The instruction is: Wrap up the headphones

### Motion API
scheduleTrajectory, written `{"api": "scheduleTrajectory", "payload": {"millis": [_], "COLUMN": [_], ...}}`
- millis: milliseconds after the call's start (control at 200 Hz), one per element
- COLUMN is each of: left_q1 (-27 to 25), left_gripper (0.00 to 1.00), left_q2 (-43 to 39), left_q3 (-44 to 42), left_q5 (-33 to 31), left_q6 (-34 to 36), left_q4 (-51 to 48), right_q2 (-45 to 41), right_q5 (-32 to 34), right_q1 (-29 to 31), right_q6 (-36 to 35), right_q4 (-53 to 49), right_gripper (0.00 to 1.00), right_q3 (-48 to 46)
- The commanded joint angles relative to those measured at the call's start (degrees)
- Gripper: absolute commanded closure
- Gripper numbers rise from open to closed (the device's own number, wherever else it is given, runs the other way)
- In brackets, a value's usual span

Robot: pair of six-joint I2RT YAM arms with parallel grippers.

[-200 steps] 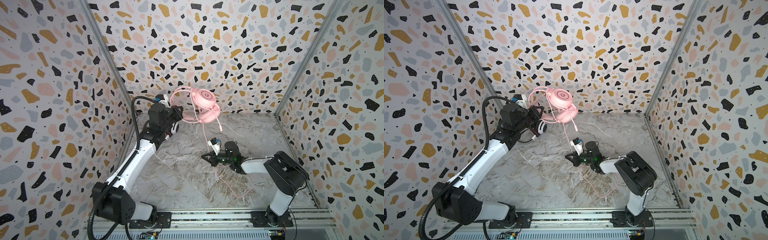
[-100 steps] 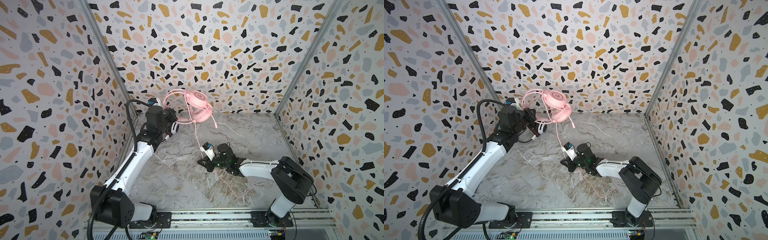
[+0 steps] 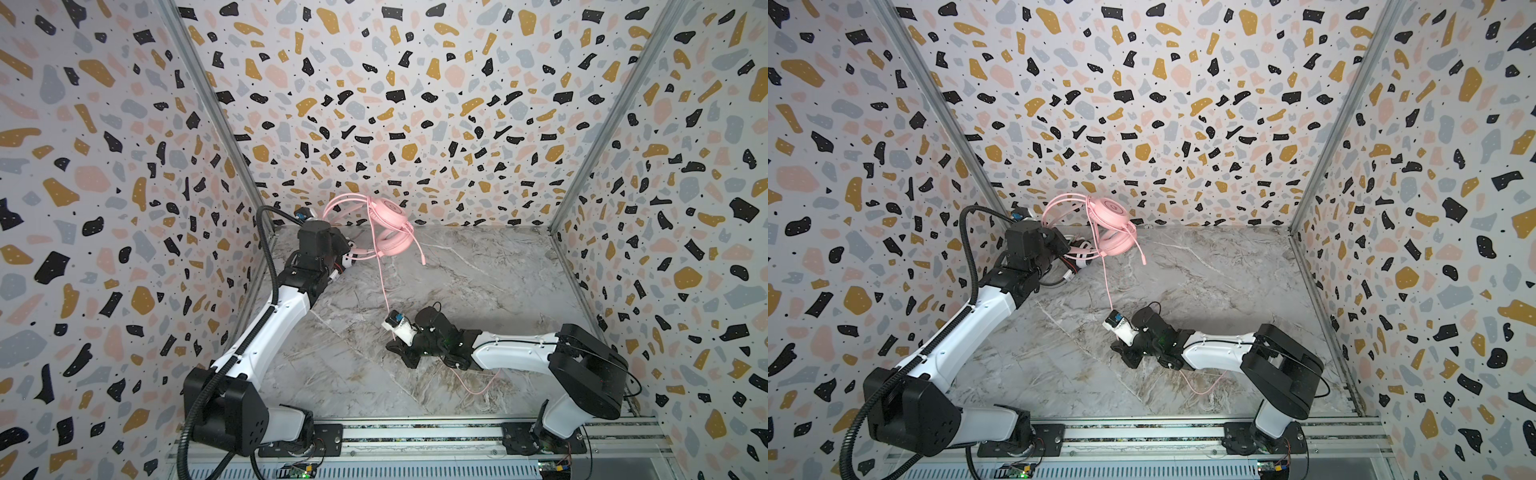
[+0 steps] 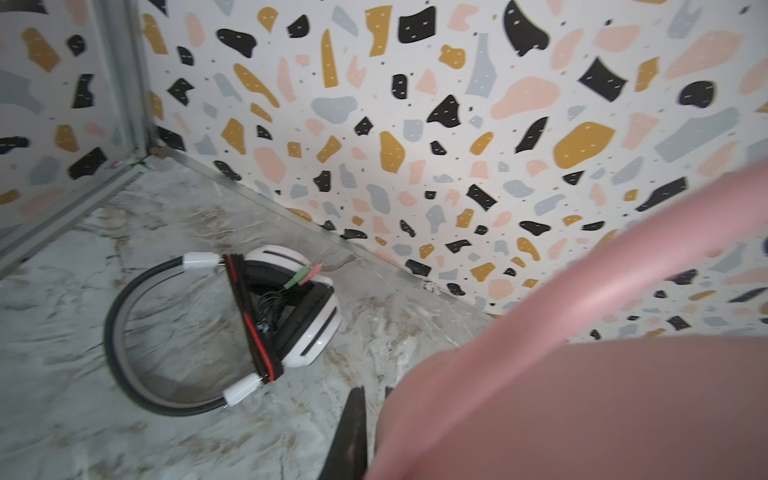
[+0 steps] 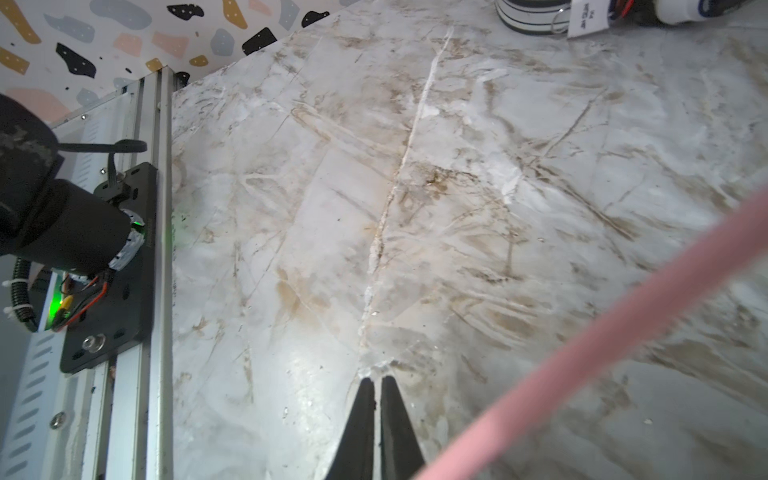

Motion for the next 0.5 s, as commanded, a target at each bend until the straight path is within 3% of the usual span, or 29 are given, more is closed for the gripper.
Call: {"api": "scheduleTrajectory", "payload": {"millis": [0,150,345,496], "left_q1": [0.5,0.5,-0.9,-3.6], "left_gripper": [1.0,1.0,1.0,1.0], "left_q2": [0.0,0.9,4.0,4.5], "left_q3": [2.5,1.2,3.5,3.9], "left_q5": [-10.0,-10.8,-11.4,-15.0], "left_q6": [-1.8,0.3,8.5,13.6], "left_q4": [3.8,3.0,-3.1,-6.0], "right_q2": [-4.7,-10.2,-15.3,-17.1], "right_q5": [6.3,12.1,19.6,21.5], "right_q1": [2.3,2.5,2.1,0.2], "right_q6": [-3.1,-4.0,-7.5,-9.7], "right_q4": [-5.5,-9.0,-13.5,-15.4], "right_gripper": [0.92,0.92,0.92,0.92], "right_q3": [1.8,2.6,6.7,9.9]}}
